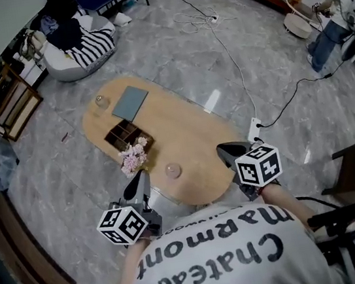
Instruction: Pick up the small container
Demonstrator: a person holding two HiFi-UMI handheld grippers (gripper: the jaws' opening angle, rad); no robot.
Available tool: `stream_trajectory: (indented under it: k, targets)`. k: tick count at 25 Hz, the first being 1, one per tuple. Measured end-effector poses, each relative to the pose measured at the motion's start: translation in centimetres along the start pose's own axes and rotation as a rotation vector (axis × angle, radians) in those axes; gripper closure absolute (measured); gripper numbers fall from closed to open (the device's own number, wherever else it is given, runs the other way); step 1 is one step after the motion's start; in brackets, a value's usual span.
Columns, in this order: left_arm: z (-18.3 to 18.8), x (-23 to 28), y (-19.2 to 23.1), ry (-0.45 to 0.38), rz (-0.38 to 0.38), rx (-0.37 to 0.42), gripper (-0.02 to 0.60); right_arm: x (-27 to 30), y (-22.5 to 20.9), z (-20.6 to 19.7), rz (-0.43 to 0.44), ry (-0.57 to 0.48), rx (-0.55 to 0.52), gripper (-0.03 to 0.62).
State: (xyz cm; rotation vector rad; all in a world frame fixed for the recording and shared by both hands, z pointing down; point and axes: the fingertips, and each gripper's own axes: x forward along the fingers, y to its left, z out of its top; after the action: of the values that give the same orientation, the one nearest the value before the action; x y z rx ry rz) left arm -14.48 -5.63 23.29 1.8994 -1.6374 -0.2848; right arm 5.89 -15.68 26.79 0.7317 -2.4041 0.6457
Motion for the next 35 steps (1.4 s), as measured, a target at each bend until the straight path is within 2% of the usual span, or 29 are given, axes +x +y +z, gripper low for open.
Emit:
stream_trajectory:
  k: [5, 8, 12, 15, 22, 27, 29, 33, 35]
  targets:
    - [-1.1, 1.1, 0.7, -0.039, 0.025, 0.013, 0.566, 2.8, -0.5, -0.6, 0.063, 0.026, 0.002, 0.58]
    - [-1.9, 1.8, 1.3, -0.033, 0.049, 0.043, 0.566, 4.7, -0.7, -1.1, 0.094, 0.037, 0.041, 0.58]
    - [-2.9, 3.1, 2.3, -0.004, 0.043, 0.023, 0.566, 7.5, -1.0, -2.2, 0.122, 0.077, 0.12, 0.58]
    - [-4.0, 4.6, 3.3, 0.06, 0.013, 0.036, 0.566, 10.0, -1.4, -3.1, 0.121, 0.103, 0.198, 0.58]
    - [-8.0, 7.4, 7.7, 0.28, -0.055, 0.078, 0.566, 14.5, -1.2, -5.0, 0.087, 0.096, 0.358, 0.581]
    - [-10.7, 9.9, 10.1, 0.341, -0.13, 0.146, 0.566, 18.1, -1.5, -6.6, 0.079, 0.058, 0.453, 0.58]
    - [-12.5, 10.3, 10.8, 0.387, -0.165, 0.195, 0.566, 19.3, -1.7, -8.3, 0.067, 0.057, 0.493, 0.581]
    - [-16.9, 10.5, 11.2, 0.505, -0.259, 0.448, 0.566, 21.2, -2.1, -12.8, 0.045, 0.101, 0.555, 0.58]
    - [-18.8, 10.9, 11.3, 0.532, -0.293, 0.504, 0.566, 21.8, -2.6, -14.6, 0.038, 0.117, 0.574, 0.581]
